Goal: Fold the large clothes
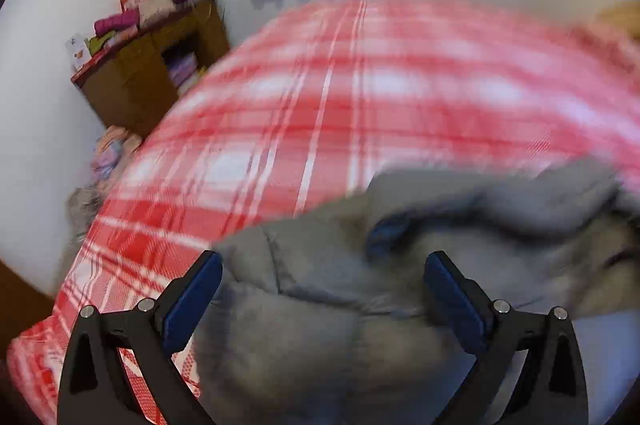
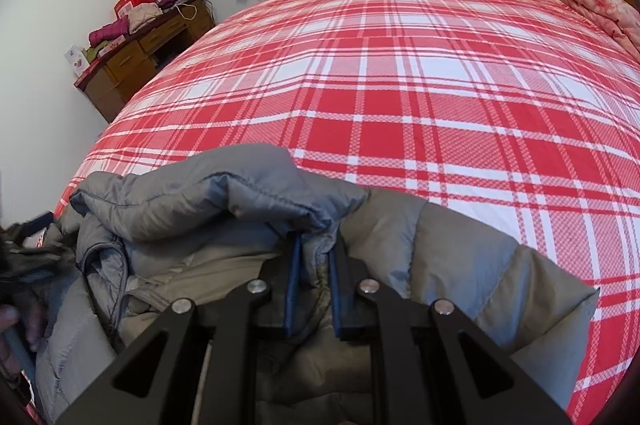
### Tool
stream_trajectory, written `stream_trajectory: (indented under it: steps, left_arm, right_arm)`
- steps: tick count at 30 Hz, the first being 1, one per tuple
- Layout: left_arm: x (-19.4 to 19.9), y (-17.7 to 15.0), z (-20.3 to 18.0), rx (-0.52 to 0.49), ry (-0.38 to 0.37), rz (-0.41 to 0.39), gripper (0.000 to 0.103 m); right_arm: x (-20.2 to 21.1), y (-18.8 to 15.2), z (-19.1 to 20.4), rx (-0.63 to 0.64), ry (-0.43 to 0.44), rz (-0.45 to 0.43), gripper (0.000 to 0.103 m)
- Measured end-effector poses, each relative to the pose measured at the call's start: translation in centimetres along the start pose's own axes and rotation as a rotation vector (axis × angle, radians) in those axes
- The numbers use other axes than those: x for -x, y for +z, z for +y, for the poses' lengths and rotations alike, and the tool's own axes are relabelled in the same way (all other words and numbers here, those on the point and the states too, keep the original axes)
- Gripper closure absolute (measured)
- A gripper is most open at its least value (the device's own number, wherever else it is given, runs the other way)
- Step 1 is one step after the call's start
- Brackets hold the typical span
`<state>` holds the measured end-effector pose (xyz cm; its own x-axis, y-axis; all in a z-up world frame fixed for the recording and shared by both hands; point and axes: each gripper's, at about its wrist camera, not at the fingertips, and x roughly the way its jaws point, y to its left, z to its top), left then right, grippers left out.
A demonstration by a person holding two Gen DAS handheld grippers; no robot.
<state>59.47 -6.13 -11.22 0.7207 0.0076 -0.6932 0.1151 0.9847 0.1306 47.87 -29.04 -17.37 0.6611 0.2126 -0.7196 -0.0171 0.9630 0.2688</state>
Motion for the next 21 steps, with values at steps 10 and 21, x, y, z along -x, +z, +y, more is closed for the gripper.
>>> stream_trajectory:
  steps: [10, 21]
  left_arm:
    - [-4.6, 6.7, 0.5, 0.113, 0.123, 0.049, 0.001]
    - [-6.7, 0.6, -0.7, 0.006, 0.152, 0.12, 0.001]
  right_arm:
    - [0.2, -0.4, -0.3, -0.016, 0.022, -0.017, 0.089]
    - [6.4, 0.5, 0.0, -0.067, 0.007, -0.178, 0.034]
